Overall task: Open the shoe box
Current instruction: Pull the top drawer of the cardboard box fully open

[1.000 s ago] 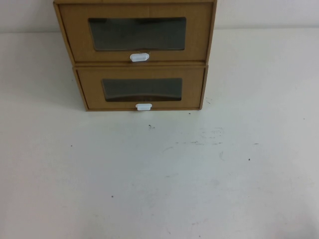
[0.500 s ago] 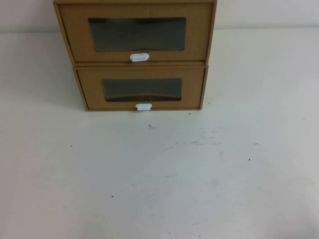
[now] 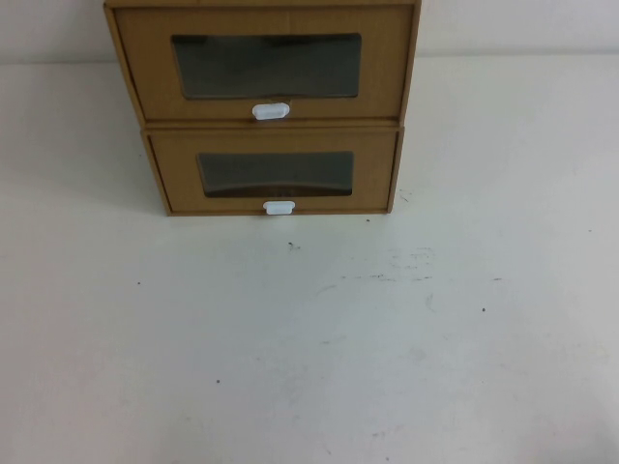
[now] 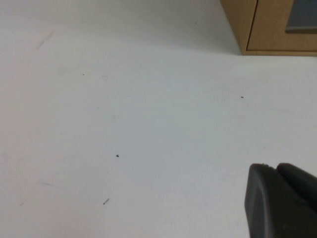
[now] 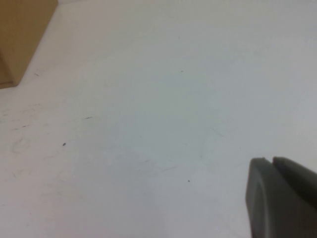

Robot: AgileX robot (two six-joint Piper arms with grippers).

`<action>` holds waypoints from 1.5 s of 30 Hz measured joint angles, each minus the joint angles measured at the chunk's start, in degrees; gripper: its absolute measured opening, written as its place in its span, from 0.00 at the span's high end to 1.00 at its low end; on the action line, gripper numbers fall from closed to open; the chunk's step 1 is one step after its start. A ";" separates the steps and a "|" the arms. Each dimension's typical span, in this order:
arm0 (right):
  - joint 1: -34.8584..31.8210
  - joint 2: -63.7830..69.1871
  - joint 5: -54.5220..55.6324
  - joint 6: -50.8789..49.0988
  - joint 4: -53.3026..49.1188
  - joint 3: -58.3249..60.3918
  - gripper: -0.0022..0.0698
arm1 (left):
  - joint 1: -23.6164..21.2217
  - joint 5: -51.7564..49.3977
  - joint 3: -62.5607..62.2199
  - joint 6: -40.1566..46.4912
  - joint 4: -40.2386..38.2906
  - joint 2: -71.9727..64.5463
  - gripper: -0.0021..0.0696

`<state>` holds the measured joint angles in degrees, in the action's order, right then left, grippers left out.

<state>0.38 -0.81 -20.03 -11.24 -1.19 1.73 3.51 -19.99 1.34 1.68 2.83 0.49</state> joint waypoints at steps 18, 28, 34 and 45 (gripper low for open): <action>0.00 0.00 0.00 0.00 5.19 0.00 1.00 | 0.00 0.00 0.00 0.00 0.49 0.00 0.98; 0.00 0.00 -0.33 0.00 18.88 0.00 1.00 | 0.00 11.83 0.03 -16.33 -12.86 0.00 0.98; 0.00 0.00 -0.33 0.00 39.87 0.00 1.00 | 0.00 16.92 0.03 -23.05 -21.69 0.00 0.98; 0.00 0.00 0.71 0.00 53.50 0.00 1.00 | 0.34 13.82 -2.02 -24.79 -22.36 0.00 0.98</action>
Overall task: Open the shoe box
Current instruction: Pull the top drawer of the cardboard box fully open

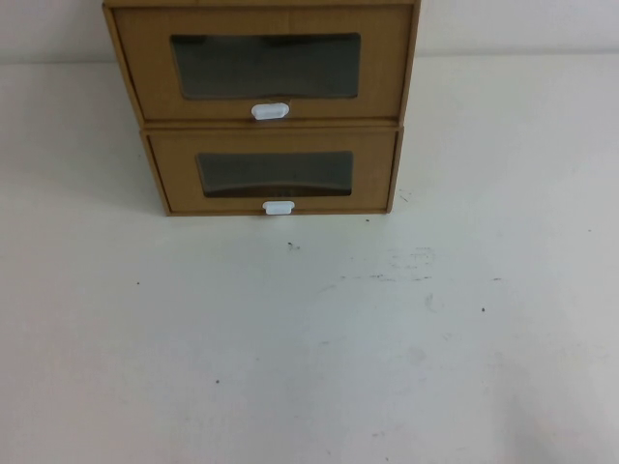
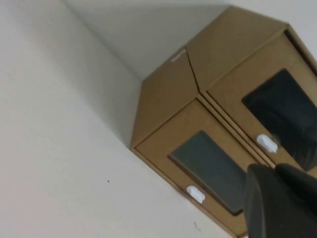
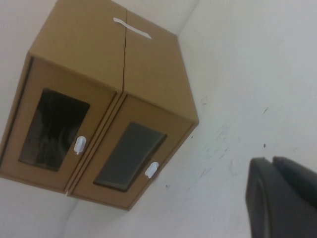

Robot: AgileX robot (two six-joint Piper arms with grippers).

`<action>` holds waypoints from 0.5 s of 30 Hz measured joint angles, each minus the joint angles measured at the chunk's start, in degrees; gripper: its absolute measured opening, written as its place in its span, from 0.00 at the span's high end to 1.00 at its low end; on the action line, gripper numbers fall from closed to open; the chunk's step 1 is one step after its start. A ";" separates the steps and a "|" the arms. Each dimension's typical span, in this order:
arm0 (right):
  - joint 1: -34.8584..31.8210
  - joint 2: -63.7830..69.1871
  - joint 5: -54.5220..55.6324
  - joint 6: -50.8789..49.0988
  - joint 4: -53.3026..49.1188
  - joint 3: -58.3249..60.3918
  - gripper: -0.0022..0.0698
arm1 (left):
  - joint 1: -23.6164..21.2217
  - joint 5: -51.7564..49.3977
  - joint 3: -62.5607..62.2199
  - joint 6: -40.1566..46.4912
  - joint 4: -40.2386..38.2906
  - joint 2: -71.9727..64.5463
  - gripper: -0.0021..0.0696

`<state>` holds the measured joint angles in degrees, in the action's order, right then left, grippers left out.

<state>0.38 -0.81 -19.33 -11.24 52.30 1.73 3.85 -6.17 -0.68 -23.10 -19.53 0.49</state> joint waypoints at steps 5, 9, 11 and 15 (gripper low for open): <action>0.00 0.00 0.65 0.11 0.00 0.00 1.00 | 1.96 -9.56 -13.16 10.80 0.66 -6.83 0.98; 0.00 0.00 0.65 4.27 -0.22 0.00 1.00 | 5.01 -14.20 -26.67 21.49 0.96 -18.38 0.98; 0.00 0.00 0.65 7.58 -0.22 0.00 1.00 | 6.96 -17.00 -33.38 27.47 1.08 -24.30 0.98; 0.00 0.00 0.54 11.66 -0.22 0.00 1.00 | 9.85 -26.11 -48.74 36.47 1.08 -37.95 0.98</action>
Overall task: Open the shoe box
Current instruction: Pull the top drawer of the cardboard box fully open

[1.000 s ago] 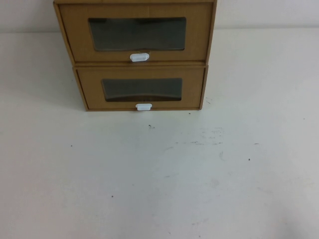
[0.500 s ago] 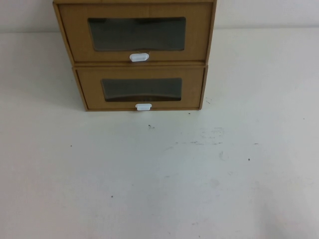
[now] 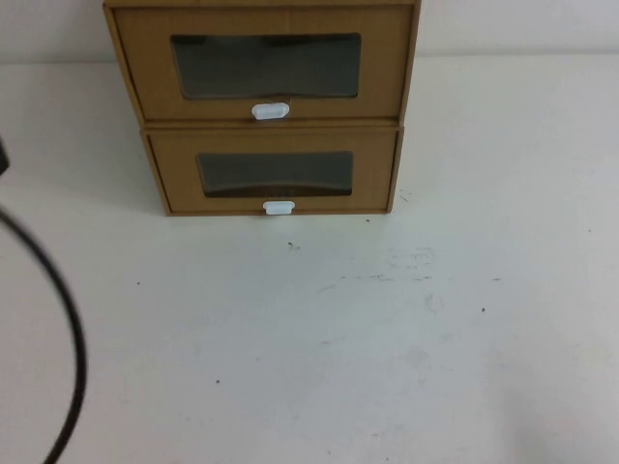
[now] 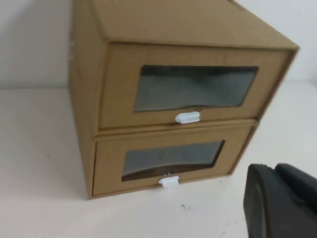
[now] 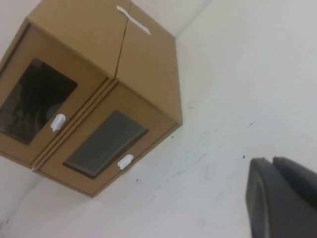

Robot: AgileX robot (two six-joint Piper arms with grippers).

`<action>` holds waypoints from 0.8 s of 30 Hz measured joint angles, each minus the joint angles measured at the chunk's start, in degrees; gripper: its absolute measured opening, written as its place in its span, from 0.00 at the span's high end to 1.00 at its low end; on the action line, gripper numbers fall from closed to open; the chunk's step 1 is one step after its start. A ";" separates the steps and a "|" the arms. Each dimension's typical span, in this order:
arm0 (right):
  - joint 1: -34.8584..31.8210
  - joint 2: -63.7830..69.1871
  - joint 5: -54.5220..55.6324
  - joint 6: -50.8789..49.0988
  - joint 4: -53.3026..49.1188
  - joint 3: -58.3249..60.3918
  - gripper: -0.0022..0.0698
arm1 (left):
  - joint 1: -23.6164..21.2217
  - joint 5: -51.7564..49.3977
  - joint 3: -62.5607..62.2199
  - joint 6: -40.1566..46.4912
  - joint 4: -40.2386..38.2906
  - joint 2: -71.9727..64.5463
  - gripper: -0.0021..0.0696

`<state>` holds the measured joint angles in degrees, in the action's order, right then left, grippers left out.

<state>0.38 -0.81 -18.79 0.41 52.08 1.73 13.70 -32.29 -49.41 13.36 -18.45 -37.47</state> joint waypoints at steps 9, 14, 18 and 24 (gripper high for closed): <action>0.00 0.00 -1.36 1.80 0.33 0.00 1.00 | 0.63 -13.31 -35.89 16.96 -9.30 -32.49 0.98; 0.00 0.00 -0.13 1.80 4.96 0.00 1.00 | 0.63 -13.70 -54.62 20.86 -15.96 -48.96 0.98; 0.00 0.00 -0.73 3.42 6.77 0.00 1.00 | 0.63 -14.22 -68.57 21.50 -17.08 -61.99 0.98; 0.00 0.00 -3.85 8.34 7.24 0.00 1.00 | 0.63 -15.66 -84.03 21.63 -17.08 -79.65 0.98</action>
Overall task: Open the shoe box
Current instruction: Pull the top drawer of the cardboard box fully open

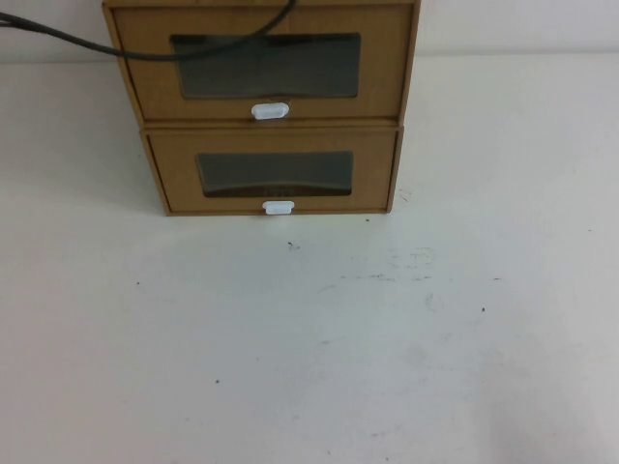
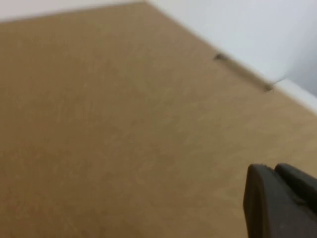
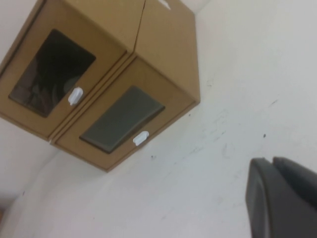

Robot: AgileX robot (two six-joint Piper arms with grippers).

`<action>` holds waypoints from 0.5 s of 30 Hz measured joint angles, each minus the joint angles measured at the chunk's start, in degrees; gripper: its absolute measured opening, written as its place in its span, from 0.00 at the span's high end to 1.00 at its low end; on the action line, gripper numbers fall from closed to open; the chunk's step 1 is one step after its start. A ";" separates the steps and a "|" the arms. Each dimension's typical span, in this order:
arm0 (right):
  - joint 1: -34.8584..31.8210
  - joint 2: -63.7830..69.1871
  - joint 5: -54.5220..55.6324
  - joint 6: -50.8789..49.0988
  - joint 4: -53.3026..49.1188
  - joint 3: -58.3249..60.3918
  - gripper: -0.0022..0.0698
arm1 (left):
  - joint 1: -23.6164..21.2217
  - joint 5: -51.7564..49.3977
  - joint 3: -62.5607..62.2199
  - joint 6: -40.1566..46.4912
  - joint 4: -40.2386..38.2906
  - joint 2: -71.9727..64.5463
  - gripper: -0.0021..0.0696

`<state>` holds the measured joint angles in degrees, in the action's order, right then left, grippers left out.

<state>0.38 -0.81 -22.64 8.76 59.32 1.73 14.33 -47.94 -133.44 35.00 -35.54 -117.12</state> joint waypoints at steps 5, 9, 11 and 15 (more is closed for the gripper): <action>0.00 0.00 -2.07 0.66 0.23 0.00 1.00 | -0.85 -0.54 -4.57 0.00 0.00 -7.16 0.98; 0.00 0.00 -2.91 0.89 0.23 0.00 1.00 | -2.42 -0.43 -5.30 0.00 -0.38 -7.59 0.98; 0.00 0.00 -3.15 1.48 0.23 0.00 1.00 | -3.55 -1.05 -5.30 0.00 -1.07 -7.59 0.98; 0.00 0.00 -3.72 2.13 0.23 0.00 1.00 | -5.30 -3.38 -5.42 0.00 -1.84 -7.59 0.98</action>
<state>0.38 -0.81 -26.35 10.88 59.55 1.73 9.02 -51.32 -138.86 35.00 -37.38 -124.71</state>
